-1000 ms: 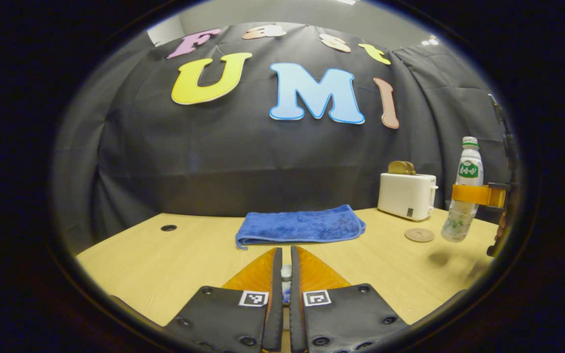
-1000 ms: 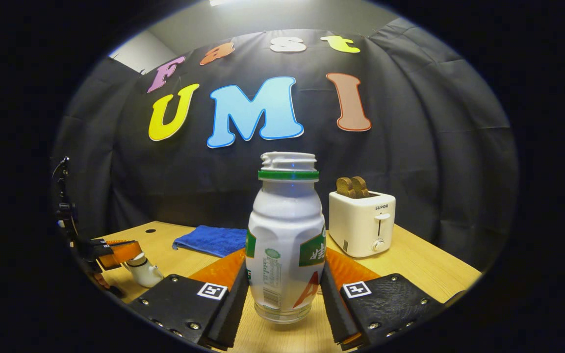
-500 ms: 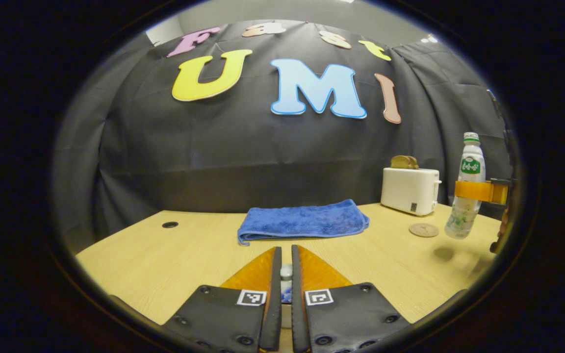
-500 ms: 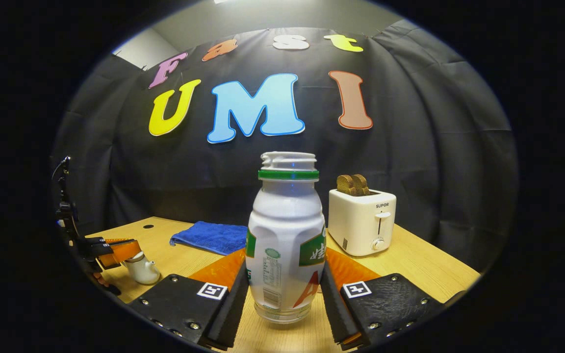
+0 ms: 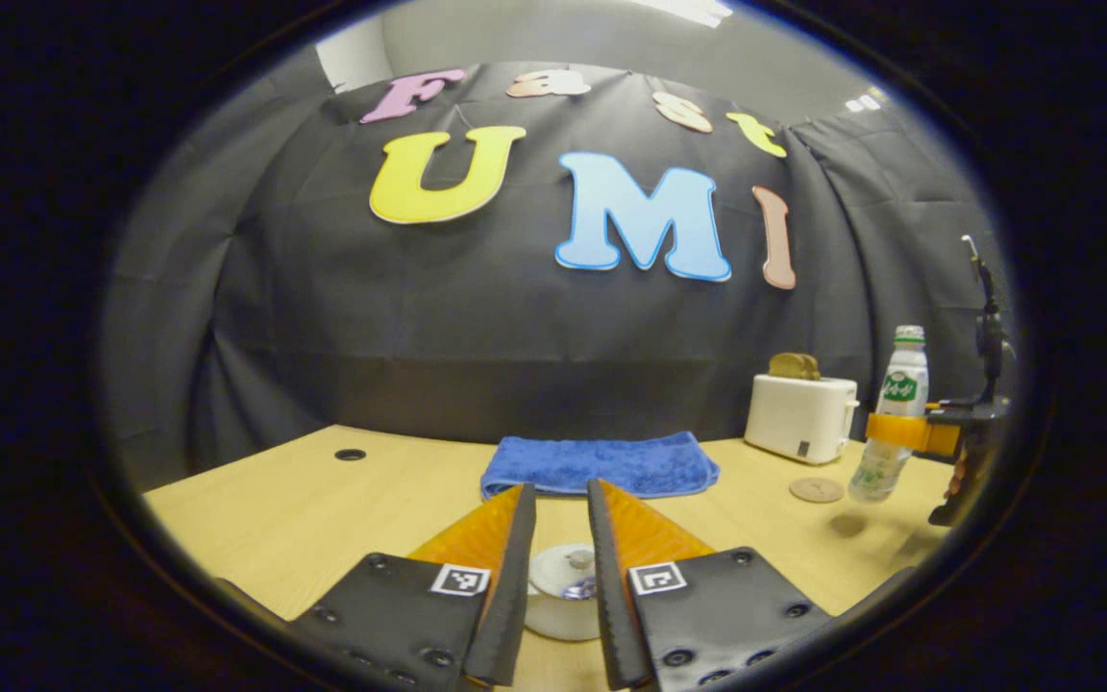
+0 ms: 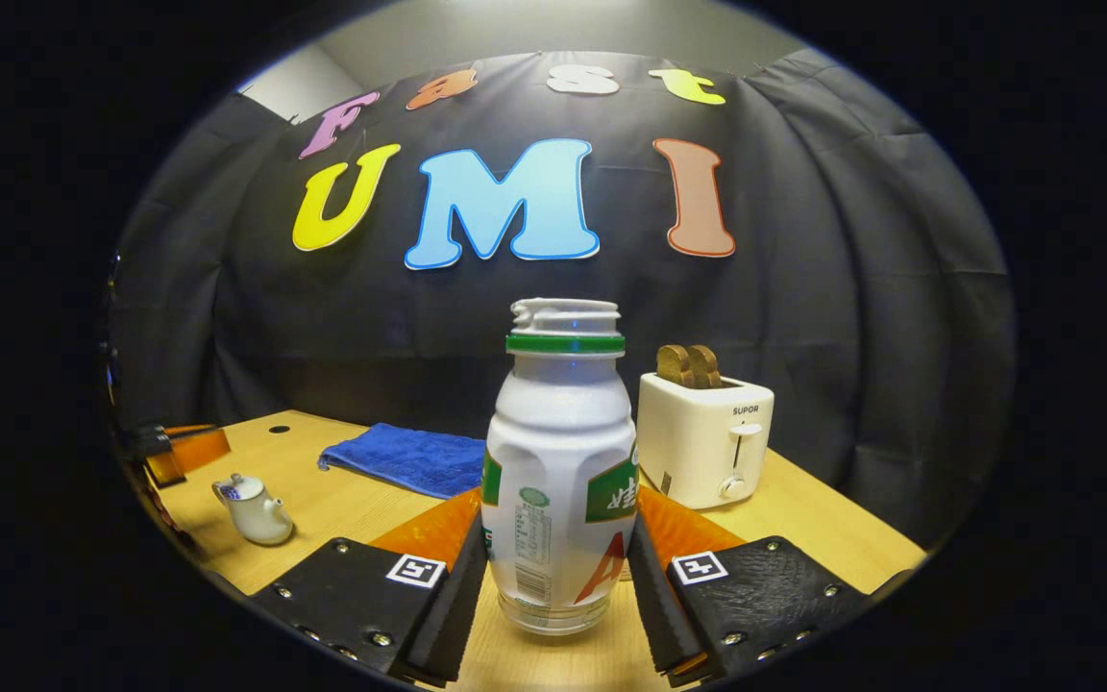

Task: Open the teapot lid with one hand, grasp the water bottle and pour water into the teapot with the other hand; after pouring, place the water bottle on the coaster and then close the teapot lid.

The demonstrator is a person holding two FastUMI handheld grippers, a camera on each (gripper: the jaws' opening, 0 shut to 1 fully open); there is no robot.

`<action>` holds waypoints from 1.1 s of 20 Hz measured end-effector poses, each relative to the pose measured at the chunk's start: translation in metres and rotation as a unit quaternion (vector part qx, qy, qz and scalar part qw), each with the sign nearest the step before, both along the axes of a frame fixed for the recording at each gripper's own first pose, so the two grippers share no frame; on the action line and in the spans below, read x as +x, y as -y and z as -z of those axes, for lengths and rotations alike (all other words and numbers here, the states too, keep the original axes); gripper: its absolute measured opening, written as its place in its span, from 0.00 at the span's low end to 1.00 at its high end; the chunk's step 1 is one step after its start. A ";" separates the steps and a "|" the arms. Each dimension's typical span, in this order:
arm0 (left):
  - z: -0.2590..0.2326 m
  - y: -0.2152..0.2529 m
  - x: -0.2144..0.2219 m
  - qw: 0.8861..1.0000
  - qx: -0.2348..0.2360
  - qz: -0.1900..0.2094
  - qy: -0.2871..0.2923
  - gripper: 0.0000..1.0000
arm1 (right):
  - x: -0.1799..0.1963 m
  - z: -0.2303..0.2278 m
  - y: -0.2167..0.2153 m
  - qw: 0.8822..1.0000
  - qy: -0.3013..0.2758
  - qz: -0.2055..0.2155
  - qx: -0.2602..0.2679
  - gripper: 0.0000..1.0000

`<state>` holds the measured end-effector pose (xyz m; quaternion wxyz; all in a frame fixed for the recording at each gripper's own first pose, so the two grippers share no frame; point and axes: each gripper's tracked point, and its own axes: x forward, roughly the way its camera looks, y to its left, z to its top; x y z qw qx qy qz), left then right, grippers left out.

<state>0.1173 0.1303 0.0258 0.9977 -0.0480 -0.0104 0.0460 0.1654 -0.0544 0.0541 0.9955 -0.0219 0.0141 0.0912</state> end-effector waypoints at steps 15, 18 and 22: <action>-0.052 -0.013 -0.124 0.998 0.019 -0.013 0.057 0.67 | 0.115 0.038 0.033 0.997 -0.043 0.055 -0.015 0.71; -0.046 -0.010 -0.119 0.999 0.018 -0.011 0.046 0.67 | 0.117 0.045 0.032 0.997 -0.047 0.054 -0.011 0.71; -0.045 -0.007 -0.119 0.999 0.019 -0.010 0.044 0.67 | 0.118 0.044 0.035 0.998 -0.039 0.057 -0.009 0.71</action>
